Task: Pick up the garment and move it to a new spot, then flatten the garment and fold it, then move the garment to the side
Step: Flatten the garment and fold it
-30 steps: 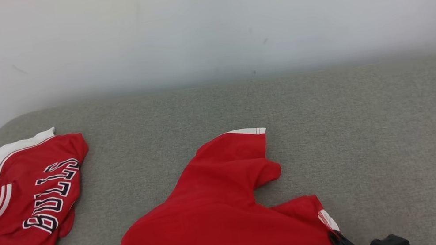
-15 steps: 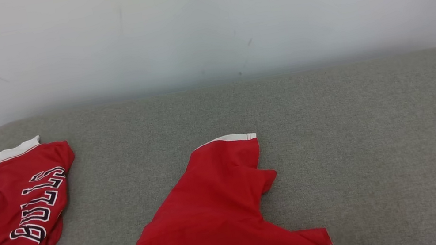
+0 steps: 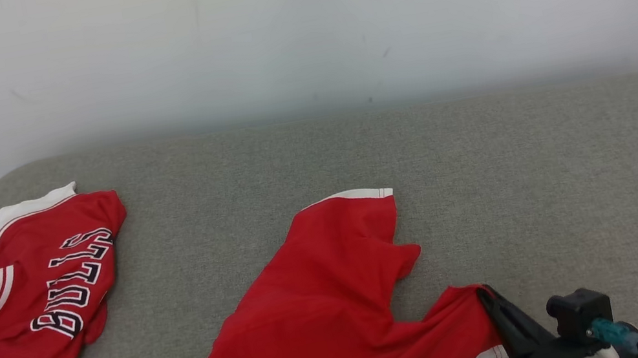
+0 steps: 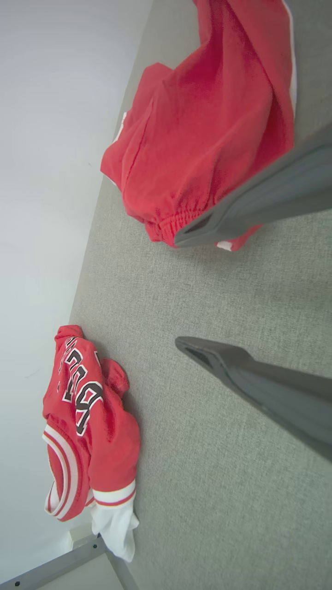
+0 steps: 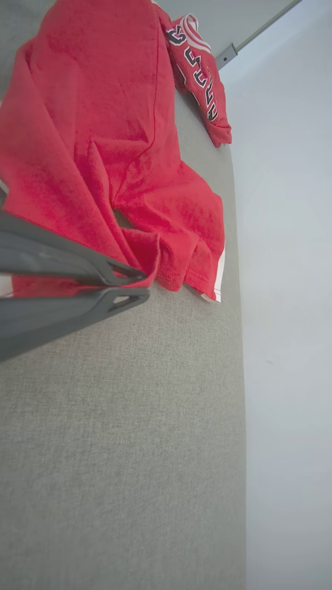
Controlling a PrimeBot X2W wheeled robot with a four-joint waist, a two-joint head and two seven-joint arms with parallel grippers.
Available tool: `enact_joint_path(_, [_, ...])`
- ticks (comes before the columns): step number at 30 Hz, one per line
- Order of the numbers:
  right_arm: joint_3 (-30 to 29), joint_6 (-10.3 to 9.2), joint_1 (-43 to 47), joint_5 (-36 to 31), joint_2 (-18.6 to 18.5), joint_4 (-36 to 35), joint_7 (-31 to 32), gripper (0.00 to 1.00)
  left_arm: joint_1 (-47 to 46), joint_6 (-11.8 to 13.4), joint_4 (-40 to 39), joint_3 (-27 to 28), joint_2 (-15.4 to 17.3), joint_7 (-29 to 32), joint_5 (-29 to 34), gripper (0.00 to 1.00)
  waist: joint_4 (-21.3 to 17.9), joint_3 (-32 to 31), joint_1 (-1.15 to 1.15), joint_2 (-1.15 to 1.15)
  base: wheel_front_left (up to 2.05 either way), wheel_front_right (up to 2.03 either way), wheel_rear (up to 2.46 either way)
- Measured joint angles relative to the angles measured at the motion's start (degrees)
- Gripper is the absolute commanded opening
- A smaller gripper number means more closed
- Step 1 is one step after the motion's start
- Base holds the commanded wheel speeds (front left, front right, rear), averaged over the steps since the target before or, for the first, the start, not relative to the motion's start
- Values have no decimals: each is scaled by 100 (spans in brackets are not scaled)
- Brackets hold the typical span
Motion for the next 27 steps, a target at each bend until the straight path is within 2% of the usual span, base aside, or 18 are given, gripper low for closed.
enact_joint_path(17, [-606,0,-2224,-33,-190,3200,-616,0,-281,-5,65,-271,0,0,-4,100,383,221,0,0,0,0,0])
enact_joint_path(18, [-586,0,-2304,-48,-186,3325,-662,15,-286,-7,69,-276,-1,0,-5,100,392,233,0,0,0,0,0])
enact_joint_path(19, [-556,0,-2368,-60,-182,3422,-703,15,-285,-5,83,-277,-1,0,-11,100,394,238,1,0,0,0,0])
enact_joint_path(20, [-532,0,-2428,-63,-175,3504,-734,45,-285,-5,93,-276,0,0,-16,100,389,236,1,0,0,0,0])
enact_joint_path(21, [-524,0,-2469,-59,-174,3568,-779,69,-284,-5,102,-270,0,0,-20,100,380,226,0,0,0,0,0])
enact_joint_path(22, [-514,0,-2495,-44,-169,3618,-811,100,-281,-5,112,-268,0,0,-21,100,367,211,0,0,0,0,0])
enact_joint_path(27, [-409,0,-2435,37,-177,3513,-892,100,-234,-7,132,-259,0,0,-20,100,274,92,0,0,0,0,0])
